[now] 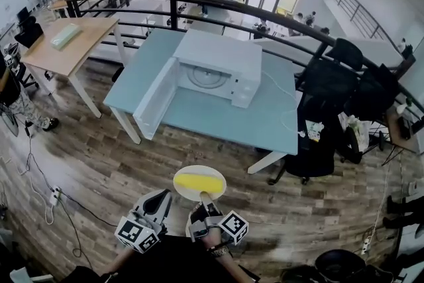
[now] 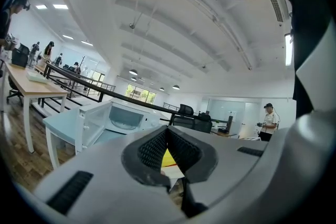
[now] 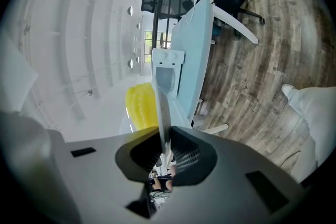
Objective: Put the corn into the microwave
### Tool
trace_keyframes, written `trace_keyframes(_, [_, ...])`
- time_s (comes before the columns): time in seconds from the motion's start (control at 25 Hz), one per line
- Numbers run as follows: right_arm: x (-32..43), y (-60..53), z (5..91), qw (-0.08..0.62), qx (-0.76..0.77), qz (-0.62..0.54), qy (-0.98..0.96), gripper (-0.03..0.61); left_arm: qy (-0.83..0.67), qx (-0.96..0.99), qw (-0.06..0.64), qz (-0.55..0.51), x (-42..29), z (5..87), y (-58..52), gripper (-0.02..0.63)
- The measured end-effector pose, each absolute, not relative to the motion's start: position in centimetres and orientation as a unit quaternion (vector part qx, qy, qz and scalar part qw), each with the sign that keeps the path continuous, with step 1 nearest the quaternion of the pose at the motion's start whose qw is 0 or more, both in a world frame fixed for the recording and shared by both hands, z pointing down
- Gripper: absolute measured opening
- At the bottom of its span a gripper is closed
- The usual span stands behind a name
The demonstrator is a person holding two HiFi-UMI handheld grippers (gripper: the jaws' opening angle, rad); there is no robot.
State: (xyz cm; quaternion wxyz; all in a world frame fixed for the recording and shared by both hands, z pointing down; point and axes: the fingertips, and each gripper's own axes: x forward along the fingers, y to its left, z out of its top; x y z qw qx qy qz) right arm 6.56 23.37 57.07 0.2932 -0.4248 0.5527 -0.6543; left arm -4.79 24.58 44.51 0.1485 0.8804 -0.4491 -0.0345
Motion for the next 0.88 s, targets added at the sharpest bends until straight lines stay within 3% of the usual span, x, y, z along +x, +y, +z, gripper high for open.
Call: trace_keyframes(0.88, [10.7,11.1,56.5,0.280,-0.395,-0.655,0.580,0.029,-0.492,0.858,0.135,-0.055,-0.9,44.0,14.9,0.002])
